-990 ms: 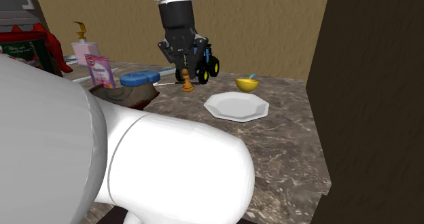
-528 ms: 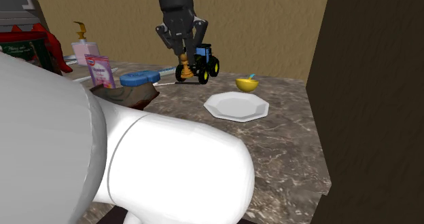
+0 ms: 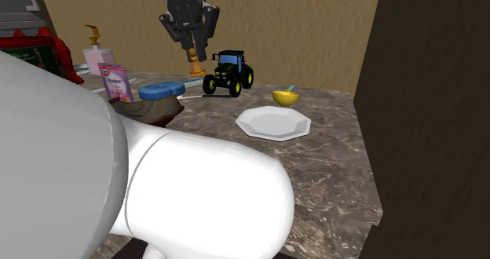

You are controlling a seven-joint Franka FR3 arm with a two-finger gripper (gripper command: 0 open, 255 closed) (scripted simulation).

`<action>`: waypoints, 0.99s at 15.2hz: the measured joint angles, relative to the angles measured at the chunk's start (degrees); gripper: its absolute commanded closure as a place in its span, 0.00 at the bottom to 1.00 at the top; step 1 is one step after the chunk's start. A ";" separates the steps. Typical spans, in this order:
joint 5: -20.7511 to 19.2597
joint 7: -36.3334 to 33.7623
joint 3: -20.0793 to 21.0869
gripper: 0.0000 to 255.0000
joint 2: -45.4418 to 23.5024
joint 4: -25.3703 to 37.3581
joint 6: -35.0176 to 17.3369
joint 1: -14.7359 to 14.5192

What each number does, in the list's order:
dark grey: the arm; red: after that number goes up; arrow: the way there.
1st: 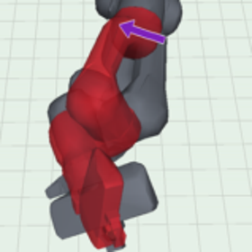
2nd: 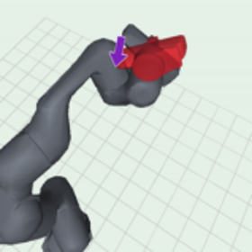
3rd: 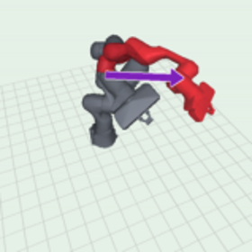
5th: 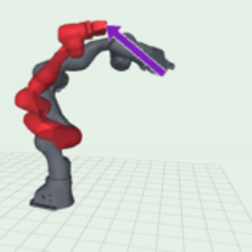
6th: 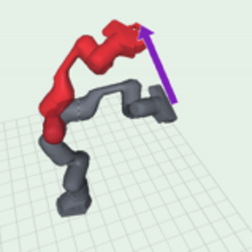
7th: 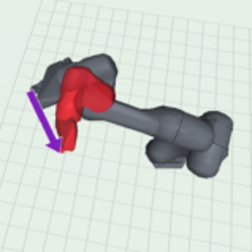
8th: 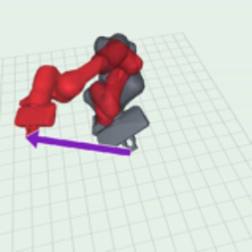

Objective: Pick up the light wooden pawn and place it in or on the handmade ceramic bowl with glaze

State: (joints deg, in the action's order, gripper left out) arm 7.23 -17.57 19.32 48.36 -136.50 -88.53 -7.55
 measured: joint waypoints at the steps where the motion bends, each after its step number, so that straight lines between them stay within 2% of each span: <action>1: 0.91 -1.41 1.39 1.00 -0.52 0.65 0.05 -0.31; 11: 7.99 -15.00 14.53 1.00 -6.65 9.83 1.44 -1.66; 15: 9.00 -15.96 16.11 1.00 -6.74 7.75 -0.90 -1.95</action>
State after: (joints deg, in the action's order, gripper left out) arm 16.23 -33.53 35.43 41.63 -128.75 -89.44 -9.50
